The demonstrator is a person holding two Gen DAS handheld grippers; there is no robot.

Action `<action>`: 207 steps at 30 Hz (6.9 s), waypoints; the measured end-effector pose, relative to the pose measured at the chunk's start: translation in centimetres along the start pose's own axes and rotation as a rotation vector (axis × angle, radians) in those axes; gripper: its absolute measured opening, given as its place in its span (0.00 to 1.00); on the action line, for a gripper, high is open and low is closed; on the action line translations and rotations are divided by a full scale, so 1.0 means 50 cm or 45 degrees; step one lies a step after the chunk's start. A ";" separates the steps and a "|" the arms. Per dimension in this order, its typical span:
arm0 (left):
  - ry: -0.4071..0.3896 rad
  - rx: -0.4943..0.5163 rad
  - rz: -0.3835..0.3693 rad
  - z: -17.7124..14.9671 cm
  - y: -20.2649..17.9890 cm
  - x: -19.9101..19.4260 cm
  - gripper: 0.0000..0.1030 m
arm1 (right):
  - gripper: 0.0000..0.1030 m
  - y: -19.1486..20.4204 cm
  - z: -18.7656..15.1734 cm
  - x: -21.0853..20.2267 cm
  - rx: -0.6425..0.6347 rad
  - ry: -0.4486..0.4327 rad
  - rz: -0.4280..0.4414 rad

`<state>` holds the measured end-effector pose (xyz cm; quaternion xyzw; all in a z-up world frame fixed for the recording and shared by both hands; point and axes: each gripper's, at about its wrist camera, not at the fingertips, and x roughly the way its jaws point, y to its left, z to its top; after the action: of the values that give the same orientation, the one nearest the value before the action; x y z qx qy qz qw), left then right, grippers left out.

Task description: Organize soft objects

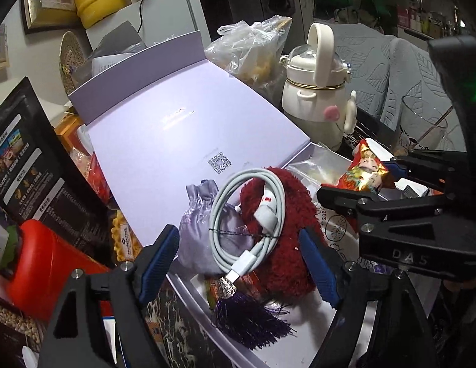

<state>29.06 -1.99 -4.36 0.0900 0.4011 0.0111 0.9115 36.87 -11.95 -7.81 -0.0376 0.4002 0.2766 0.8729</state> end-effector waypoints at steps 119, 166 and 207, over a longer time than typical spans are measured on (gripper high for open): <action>-0.295 -0.159 -0.183 -0.327 -0.024 -0.506 0.99 | 0.94 0.271 -0.422 -0.578 0.172 -0.327 -0.433; -0.262 -0.137 -0.175 -0.325 -0.031 -0.488 0.99 | 0.94 0.261 -0.428 -0.578 0.147 -0.310 -0.463; -0.233 -0.132 -0.196 -0.350 -0.033 -0.495 0.99 | 0.94 0.265 -0.445 -0.590 0.147 -0.303 -0.473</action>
<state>-0.64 -3.20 1.81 0.0122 0.3207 -0.0466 0.9460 -0.54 -20.48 0.42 -0.0276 0.2957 0.0903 0.9506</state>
